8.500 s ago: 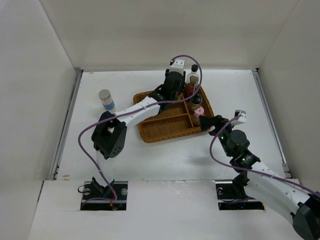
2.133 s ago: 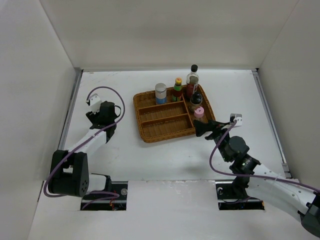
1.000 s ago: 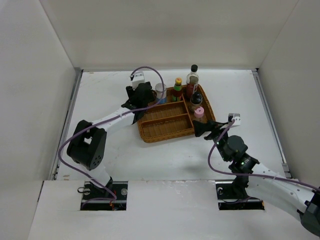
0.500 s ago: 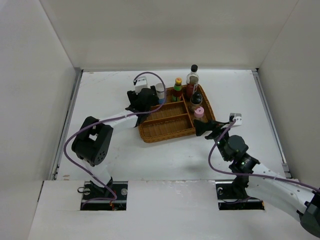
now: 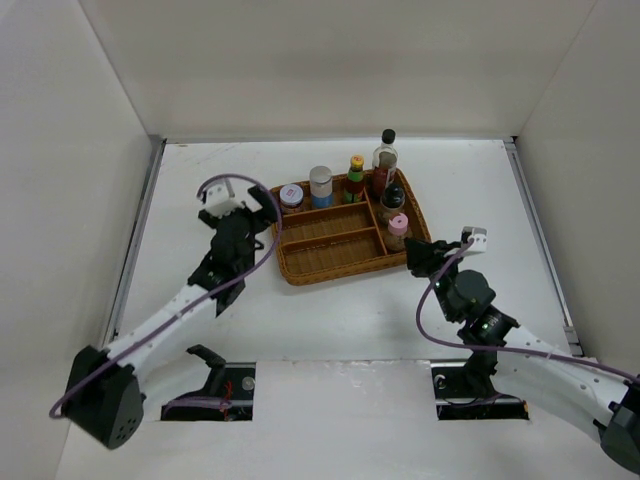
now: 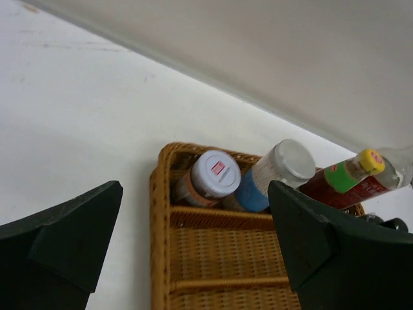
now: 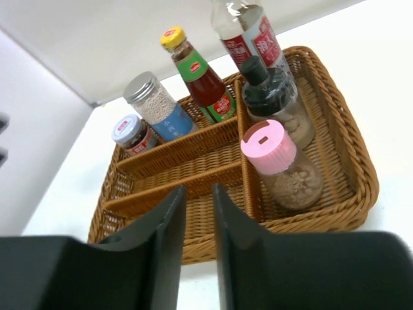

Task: Organize the condiment bottles

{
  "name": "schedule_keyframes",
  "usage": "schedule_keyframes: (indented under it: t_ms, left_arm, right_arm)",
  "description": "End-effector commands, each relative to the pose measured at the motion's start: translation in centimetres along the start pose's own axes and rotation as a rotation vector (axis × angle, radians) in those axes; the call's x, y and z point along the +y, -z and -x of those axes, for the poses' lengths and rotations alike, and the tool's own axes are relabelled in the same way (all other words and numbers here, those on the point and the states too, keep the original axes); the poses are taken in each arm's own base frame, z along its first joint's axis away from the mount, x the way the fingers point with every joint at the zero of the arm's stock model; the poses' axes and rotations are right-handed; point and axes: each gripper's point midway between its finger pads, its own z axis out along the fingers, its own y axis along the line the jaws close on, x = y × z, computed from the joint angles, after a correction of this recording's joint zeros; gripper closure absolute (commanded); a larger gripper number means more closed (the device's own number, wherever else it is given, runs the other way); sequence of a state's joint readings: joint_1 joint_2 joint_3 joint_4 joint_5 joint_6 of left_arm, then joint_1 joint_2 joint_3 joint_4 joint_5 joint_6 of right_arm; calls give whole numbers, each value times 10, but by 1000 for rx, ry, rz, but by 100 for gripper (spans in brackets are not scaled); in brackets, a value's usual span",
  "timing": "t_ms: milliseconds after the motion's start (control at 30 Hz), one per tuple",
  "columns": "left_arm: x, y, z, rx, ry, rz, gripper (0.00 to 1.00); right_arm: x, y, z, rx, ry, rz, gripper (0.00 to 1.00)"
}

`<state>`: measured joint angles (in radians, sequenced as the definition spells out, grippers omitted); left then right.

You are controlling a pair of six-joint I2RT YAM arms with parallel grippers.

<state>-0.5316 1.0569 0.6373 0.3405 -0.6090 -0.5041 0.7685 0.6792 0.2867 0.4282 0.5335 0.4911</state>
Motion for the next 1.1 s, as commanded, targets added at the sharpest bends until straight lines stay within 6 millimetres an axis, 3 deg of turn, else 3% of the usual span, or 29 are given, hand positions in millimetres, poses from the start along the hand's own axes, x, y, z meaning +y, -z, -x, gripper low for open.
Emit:
schedule_keyframes:
  t_ms: [0,67,233,500,700,833,1067]
  left_arm:
    - [31,26,-14,-6,111,27,0]
    - [49,42,-24,1,162,38,0]
    - [92,65,-57,59,187,88,0]
    - [139,68,-100,192,183,251,0]
    - [141,70,-104,226,191,263,0]
    - [140,68,-103,227,191,264,0]
    - [136,65,-99,222,197,260,0]
  right_arm:
    - [2,1,15,-47,-28,-36,78]
    - [-9,4,13,-47,-10,-96,85]
    - [-39,12,16,-57,3,-264,87]
    - [-84,12,10,-25,-49,-427,81]
    - [-118,11,4,4,-69,-517,64]
    - [-133,15,9,-19,-80,-555,60]
    - [-136,10,13,-49,-90,-554,57]
